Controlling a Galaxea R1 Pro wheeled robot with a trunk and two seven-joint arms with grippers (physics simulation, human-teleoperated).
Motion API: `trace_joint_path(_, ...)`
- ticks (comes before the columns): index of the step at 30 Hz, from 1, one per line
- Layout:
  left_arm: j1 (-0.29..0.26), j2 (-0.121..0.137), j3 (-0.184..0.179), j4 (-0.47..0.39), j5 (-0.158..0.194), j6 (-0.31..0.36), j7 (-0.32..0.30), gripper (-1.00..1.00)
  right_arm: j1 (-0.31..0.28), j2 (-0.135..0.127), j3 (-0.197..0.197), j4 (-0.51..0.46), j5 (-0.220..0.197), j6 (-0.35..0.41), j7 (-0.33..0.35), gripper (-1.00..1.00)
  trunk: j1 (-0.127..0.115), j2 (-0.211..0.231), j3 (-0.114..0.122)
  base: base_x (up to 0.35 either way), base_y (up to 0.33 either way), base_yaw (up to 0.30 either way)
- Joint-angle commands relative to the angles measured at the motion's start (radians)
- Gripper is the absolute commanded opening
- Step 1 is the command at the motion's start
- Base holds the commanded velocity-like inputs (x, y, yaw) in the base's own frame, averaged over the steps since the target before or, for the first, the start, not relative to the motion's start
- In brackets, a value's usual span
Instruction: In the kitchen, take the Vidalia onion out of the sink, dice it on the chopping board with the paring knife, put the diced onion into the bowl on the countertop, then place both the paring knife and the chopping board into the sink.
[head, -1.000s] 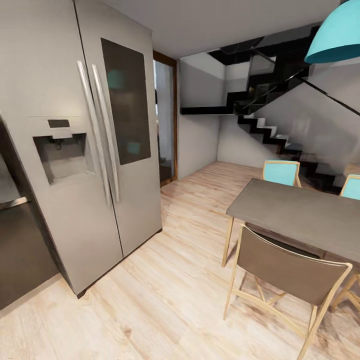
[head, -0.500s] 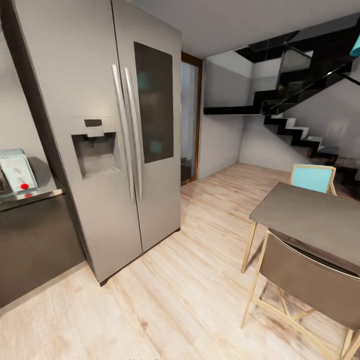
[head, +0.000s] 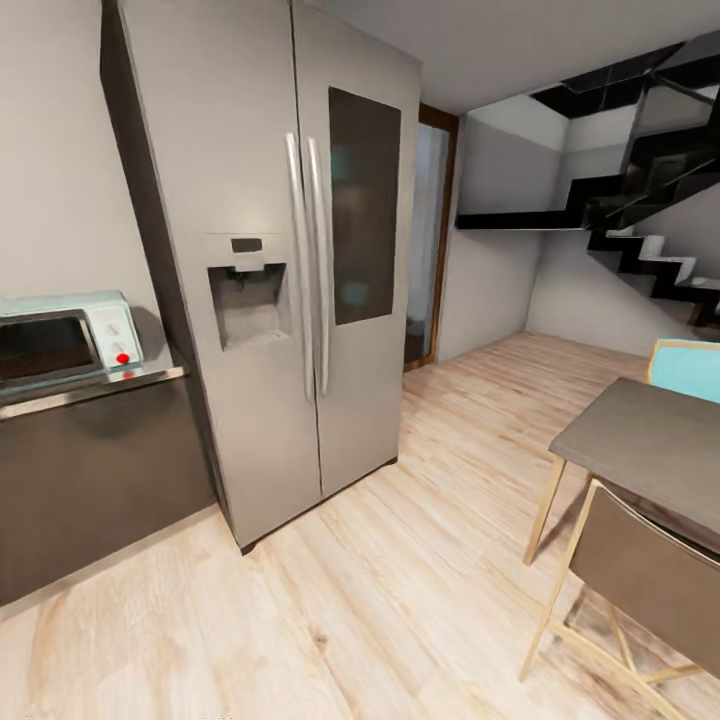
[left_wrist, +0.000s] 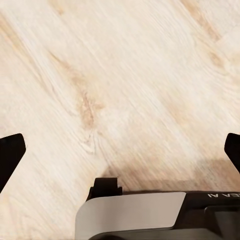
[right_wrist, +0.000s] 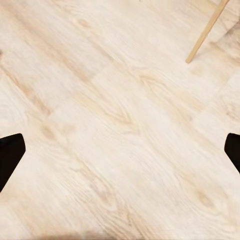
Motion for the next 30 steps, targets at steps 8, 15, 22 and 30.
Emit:
trace_joint_path(8,0.0,0.0,0.0,0.001,0.001,-0.002,-0.001,1.0,0.0,0.001,-0.004,0.0,0.0,-0.004,0.001,1.0,0.0,0.0,-0.001,0.0,0.0,0.286)
trace_joint_path(15,0.0,0.0,0.0,0.001,0.0,-0.002,-0.001,1.0,0.0,0.001,-0.004,0.001,0.0,-0.004,0.001,1.0,0.0,0.0,-0.001,0.0,0.0,0.286)
trace_joint_path(22,0.0,0.0,0.001,0.001,0.0,-0.002,-0.001,1.0,0.0,0.001,-0.004,0.002,0.0,-0.004,0.001,1.0,0.0,0.0,-0.001,0.0,0.0,0.285)
trace_joint_path(30,0.0,0.0,0.001,0.001,0.0,-0.002,-0.001,1.0,0.0,0.001,-0.004,0.002,0.0,-0.004,0.001,1.0,0.0,0.0,-0.001,0.0,0.0,0.285)
